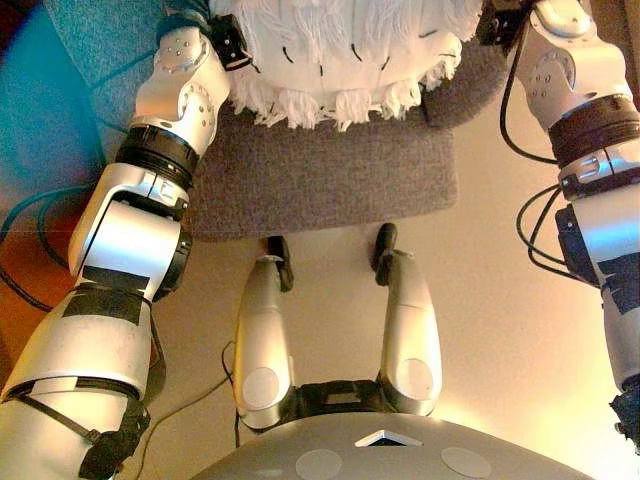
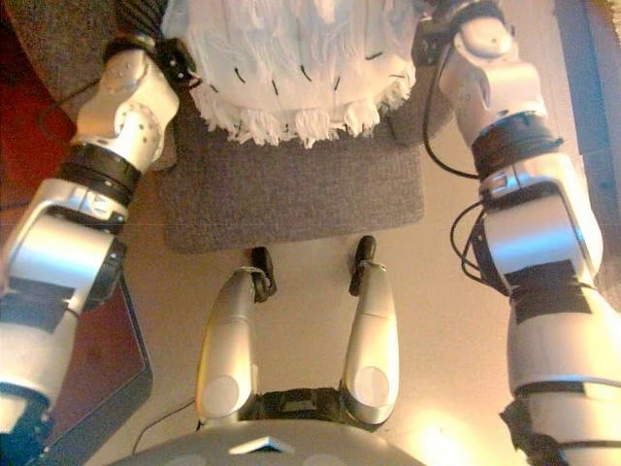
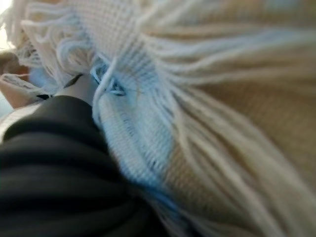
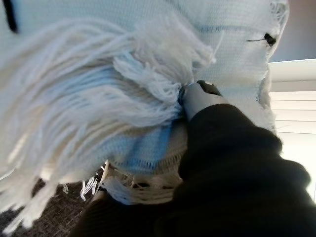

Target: Pick up the cushion and take it to the sofa

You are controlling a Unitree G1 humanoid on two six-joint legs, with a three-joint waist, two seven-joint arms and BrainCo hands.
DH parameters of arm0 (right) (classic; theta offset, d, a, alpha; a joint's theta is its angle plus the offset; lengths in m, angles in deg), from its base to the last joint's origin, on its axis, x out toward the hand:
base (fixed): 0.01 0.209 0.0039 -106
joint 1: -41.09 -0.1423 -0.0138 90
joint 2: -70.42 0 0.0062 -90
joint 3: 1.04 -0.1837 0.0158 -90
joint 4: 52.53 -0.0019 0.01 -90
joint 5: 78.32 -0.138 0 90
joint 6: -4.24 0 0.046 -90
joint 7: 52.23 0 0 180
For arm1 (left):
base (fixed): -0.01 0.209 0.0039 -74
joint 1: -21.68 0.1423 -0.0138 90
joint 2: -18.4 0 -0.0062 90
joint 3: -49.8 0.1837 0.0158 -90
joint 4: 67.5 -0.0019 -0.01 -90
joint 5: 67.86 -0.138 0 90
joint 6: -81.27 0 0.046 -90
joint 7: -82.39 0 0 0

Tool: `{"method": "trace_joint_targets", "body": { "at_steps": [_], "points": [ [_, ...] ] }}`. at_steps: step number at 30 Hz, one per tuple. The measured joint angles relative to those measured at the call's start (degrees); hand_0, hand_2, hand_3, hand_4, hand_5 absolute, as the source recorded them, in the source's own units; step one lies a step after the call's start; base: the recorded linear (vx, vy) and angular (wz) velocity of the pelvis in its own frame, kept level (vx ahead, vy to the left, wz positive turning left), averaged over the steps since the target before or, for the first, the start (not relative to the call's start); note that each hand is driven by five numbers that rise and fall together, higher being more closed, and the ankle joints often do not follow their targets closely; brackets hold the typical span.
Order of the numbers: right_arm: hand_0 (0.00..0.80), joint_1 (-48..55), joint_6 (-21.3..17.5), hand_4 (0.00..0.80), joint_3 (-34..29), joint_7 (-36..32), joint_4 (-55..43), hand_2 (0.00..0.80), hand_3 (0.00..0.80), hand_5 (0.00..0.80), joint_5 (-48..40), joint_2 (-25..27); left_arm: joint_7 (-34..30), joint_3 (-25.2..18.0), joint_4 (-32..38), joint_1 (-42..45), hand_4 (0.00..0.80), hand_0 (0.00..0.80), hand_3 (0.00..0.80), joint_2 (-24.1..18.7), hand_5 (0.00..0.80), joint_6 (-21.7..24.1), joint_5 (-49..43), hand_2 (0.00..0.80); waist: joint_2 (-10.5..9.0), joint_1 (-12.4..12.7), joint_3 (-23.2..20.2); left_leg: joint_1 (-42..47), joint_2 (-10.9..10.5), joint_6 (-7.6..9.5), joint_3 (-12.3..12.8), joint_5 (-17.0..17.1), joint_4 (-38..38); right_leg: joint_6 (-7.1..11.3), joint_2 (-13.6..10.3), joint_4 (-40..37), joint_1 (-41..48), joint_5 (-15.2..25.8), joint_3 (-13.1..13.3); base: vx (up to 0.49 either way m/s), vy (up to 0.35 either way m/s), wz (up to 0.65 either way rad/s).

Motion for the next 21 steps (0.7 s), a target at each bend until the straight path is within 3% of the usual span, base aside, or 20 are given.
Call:
{"method": "trace_joint_targets", "body": {
  "at_steps": [2, 3, 4, 5, 21],
  "points": [
    [0.8, -0.39, 0.03, 0.8, 0.23, 0.0, 0.29, 0.8, 0.8, 0.8, -0.3, -0.06, -0.07, 0.02, -0.04, -0.07, 0.8, 0.8, 0.8, -0.12, 0.8, 0.08, 0.07, 0.8, 0.45, -0.02, 0.0, -0.69, 0.2, -0.07, -0.15, -0.06, 0.73, -0.12, 0.01, 0.75, -0.66, -0.17, 0.12, 0.0, 0.0, 0.0],
    [0.8, -0.4, 0.02, 0.8, 0.24, 0.01, 0.39, 0.8, 0.8, 0.8, -0.7, -0.13, -0.07, 0.02, -0.12, -0.09, 0.715, 0.715, 0.715, -0.12, 0.715, 0.14, 0.16, 0.715, 0.48, -0.01, -0.01, -0.85, 0.21, -0.08, -0.16, -0.06, 0.87, -0.18, -0.03, 1.09, -0.91, -0.29, 0.19, 0.0, 0.0, 0.0],
    [0.584, -0.4, -0.03, 0.584, 0.24, 0.06, 0.41, 0.584, 0.584, 0.584, -1.33, -0.18, -0.05, 0.05, -0.24, -0.16, 0.276, 0.276, 0.276, -0.12, 0.276, 0.23, 0.36, 0.276, 0.51, -0.01, -0.02, -1.05, 0.26, -0.08, -0.19, -0.06, 1.07, -0.26, -0.06, 1.47, -1.21, -0.39, 0.21, 0.0, 0.0, 0.0],
    [0.0, -0.41, -0.12, 0.0, 0.2, 0.18, 0.41, 0.0, 0.0, 0.0, -2.18, -0.16, 0.01, 0.06, -0.62, -0.48, 0.0, 0.0, 0.0, -0.12, 0.0, 0.29, 0.54, 0.0, 0.54, -0.03, -0.04, -1.39, 0.29, -0.11, -0.27, -0.1, 1.4, -0.34, -0.09, 1.99, -1.65, -0.57, 0.26, 0.0, 0.0, 0.0],
    [0.0, -0.53, -2.92, 0.0, 0.22, 5.51, 3.4, 0.0, 0.0, 0.0, -4.48, -0.23, 5.07, 0.08, -1.97, -1.9, 0.0, 0.0, 0.0, -2.5, 0.0, 2.63, 0.54, 0.0, 2.09, 0.11, -0.07, 0.87, 0.27, -0.2, -0.11, 0.62, -0.68, -0.78, -0.32, 1.65, 0.06, -0.82, -0.3, 0.017, 0.005, 0.0]
  ]
}}
